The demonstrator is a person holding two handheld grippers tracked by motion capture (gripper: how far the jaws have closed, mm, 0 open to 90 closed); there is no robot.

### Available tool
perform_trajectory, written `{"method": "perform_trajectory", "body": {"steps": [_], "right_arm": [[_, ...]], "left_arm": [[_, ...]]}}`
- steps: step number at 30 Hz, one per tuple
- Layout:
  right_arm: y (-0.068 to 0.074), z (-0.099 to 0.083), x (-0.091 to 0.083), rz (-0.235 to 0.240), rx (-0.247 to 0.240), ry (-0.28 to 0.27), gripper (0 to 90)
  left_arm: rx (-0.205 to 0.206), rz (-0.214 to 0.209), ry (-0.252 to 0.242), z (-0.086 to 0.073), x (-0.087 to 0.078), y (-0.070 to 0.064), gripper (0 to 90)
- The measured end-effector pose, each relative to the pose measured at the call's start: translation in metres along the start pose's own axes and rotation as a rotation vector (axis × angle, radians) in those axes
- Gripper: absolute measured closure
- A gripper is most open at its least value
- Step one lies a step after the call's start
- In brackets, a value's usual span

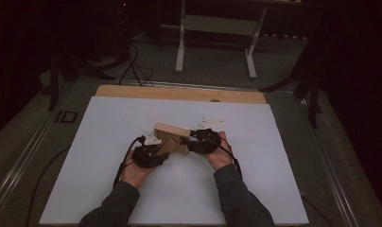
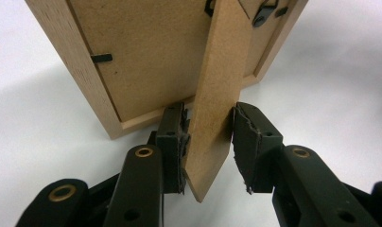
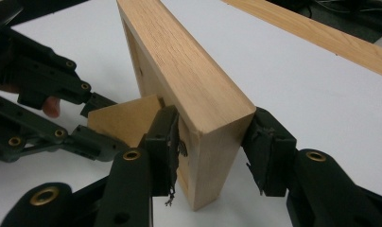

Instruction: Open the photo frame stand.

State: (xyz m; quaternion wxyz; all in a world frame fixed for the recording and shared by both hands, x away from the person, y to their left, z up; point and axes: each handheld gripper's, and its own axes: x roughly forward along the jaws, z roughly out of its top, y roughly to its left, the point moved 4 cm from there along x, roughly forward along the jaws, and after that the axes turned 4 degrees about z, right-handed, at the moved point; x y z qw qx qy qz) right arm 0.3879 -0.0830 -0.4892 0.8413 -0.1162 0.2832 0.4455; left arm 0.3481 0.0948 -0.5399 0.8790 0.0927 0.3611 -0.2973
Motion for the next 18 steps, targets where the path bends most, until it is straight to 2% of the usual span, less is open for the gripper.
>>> {"method": "perform_trajectory", "body": {"steps": [4, 10, 18], "right_arm": [[0.006, -0.001, -0.001, -0.009, -0.029, -0.004, 57.3], [0.008, -0.005, -0.003, -0.002, -0.02, -0.02, 57.7], [0.014, -0.006, -0.005, 0.001, -0.034, -0.015, 58.9]], "left_arm": [[0.007, 0.003, 0.004, -0.003, -0.001, 0.001, 64.6], [0.009, 0.006, -0.01, -0.004, -0.004, 0.0, 61.7], [-0.019, -0.008, -0.023, -0.007, -0.009, 0.006, 64.5]]}}
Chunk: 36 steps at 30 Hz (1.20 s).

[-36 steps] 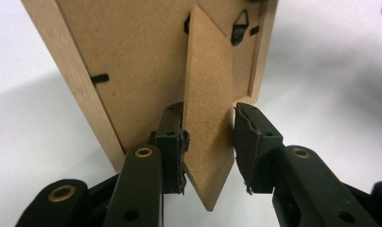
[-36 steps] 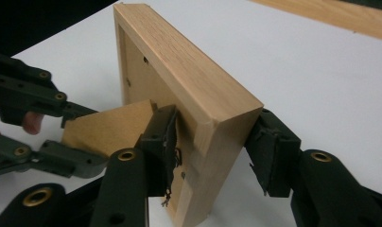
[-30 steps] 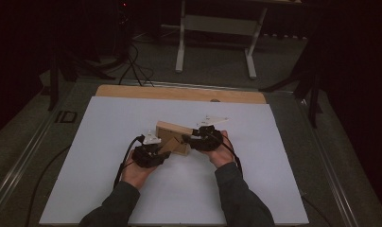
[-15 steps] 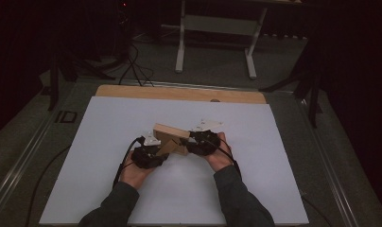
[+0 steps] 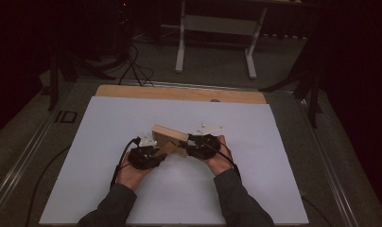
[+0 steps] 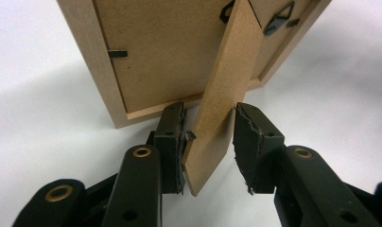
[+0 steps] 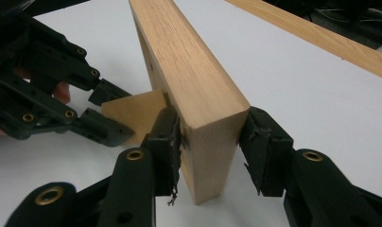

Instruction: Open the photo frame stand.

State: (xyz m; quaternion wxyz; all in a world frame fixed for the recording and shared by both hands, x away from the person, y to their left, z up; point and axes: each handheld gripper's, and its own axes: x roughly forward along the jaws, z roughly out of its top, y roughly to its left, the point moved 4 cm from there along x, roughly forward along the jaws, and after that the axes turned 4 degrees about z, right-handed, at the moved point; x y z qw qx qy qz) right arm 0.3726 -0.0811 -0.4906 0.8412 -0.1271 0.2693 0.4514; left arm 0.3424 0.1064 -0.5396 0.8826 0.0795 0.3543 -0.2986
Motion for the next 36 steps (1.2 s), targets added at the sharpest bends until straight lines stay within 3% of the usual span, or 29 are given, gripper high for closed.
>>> {"method": "perform_trajectory", "body": {"steps": [10, 18, 25, 31, 36], "right_arm": [[0.006, -0.001, -0.001, -0.001, -0.015, -0.007, 59.1], [0.012, -0.003, -0.003, -0.009, -0.045, -0.011, 59.5], [0.014, -0.004, -0.003, -0.014, -0.059, -0.013, 59.5], [0.017, -0.004, -0.004, -0.018, -0.066, -0.011, 59.4], [0.02, -0.005, -0.005, -0.022, -0.084, -0.005, 59.2]], "left_arm": [[0.006, -0.006, 0.012, -0.003, -0.002, 0.001, 65.3], [0.018, 0.003, 0.006, -0.002, -0.004, 0.0, 58.4], [0.001, 0.011, -0.013, -0.001, -0.007, 0.004, 51.8], [0.01, 0.006, -0.017, 0.0, -0.008, 0.003, 53.5], [0.005, -0.001, -0.009, -0.001, -0.011, 0.003, 62.9]]}}
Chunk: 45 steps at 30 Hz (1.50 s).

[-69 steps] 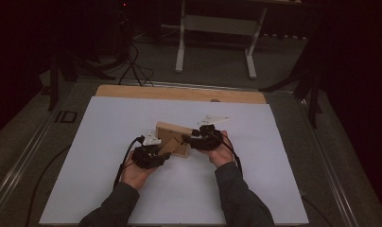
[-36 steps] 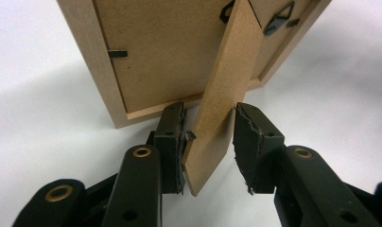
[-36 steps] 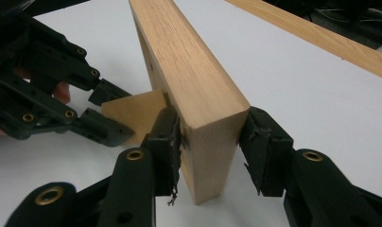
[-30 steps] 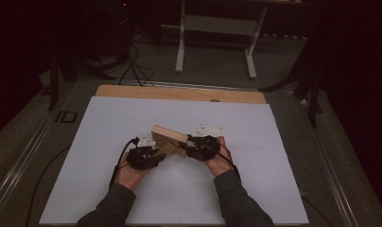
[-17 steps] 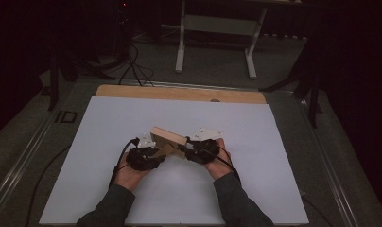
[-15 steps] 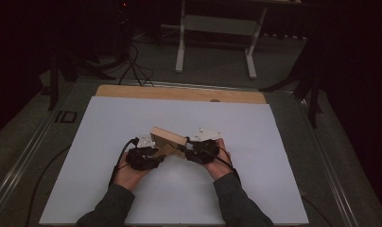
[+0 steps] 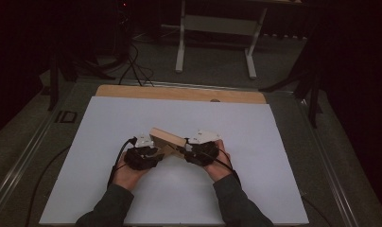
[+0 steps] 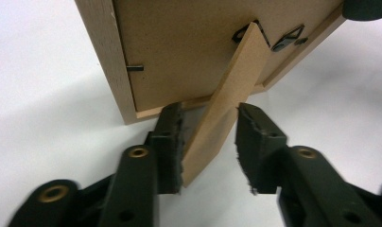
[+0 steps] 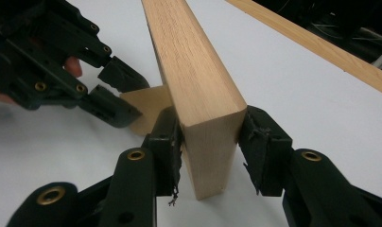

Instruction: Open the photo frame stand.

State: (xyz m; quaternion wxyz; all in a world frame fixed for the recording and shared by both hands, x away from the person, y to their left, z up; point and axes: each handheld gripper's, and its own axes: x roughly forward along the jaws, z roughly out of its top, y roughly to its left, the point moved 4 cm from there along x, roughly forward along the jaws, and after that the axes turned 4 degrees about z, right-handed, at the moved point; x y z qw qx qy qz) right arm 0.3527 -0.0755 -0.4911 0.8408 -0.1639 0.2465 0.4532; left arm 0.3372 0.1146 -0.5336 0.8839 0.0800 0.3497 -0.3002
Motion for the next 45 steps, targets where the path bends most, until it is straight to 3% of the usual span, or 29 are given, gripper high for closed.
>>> {"method": "perform_trajectory", "body": {"steps": [13, 40, 45], "right_arm": [[0.013, -0.003, -0.002, -0.004, -0.046, 0.009, 57.3], [0.021, -0.007, -0.003, 0.054, -0.021, 0.016, 53.5], [0.02, -0.007, -0.003, 0.075, -0.002, 0.009, 46.6]], "left_arm": [[-0.011, -0.028, 0.029, -0.007, -0.003, -0.001, 67.4], [-0.054, -0.068, 0.041, -0.019, -0.006, -0.001, 63.7], [-0.057, -0.067, 0.034, -0.018, -0.007, 0.0, 59.1]]}}
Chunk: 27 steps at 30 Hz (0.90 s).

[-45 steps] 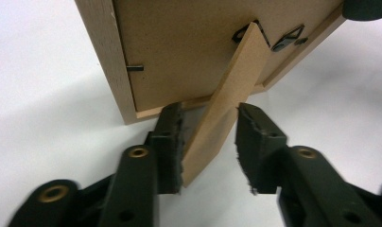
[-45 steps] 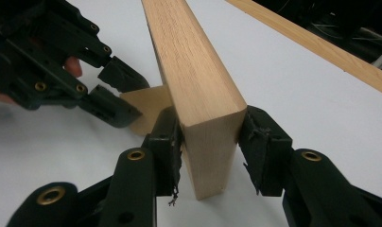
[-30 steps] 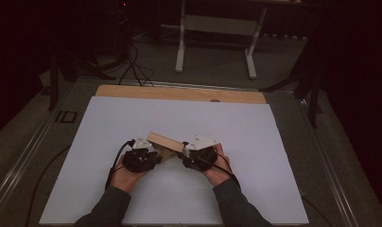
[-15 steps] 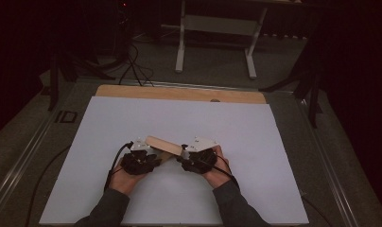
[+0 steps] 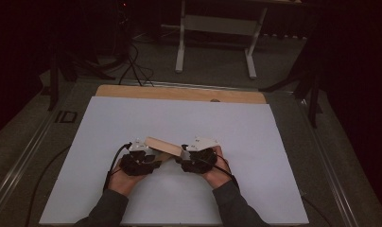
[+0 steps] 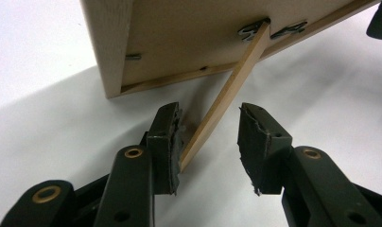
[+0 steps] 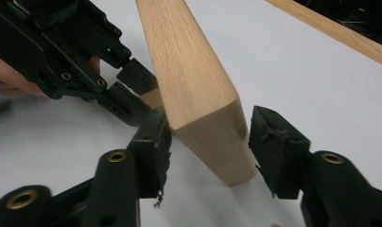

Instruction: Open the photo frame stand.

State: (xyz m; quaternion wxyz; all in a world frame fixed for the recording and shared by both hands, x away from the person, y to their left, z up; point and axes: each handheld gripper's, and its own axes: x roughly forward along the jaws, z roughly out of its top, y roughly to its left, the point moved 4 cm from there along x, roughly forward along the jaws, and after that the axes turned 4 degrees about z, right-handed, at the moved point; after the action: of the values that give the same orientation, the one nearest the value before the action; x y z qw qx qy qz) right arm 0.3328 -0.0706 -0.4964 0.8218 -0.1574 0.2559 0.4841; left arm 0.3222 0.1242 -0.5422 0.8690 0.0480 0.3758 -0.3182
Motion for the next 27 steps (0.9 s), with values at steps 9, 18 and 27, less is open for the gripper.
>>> {"method": "perform_trajectory", "body": {"steps": [9, 18, 27], "right_arm": [[-0.003, -0.001, -0.003, 0.008, 0.013, -0.003, 40.0], [-0.003, -0.003, -0.005, 0.024, 0.009, -0.002, 39.9], [-0.003, -0.004, -0.007, 0.037, 0.005, -0.006, 40.3]], "left_arm": [[-0.01, 0.002, -0.013, 0.0, -0.004, 0.003, 57.3], [-0.009, 0.007, -0.021, -0.001, -0.008, 0.004, 57.2], [-0.015, 0.014, -0.034, -0.001, -0.015, 0.007, 57.6]]}}
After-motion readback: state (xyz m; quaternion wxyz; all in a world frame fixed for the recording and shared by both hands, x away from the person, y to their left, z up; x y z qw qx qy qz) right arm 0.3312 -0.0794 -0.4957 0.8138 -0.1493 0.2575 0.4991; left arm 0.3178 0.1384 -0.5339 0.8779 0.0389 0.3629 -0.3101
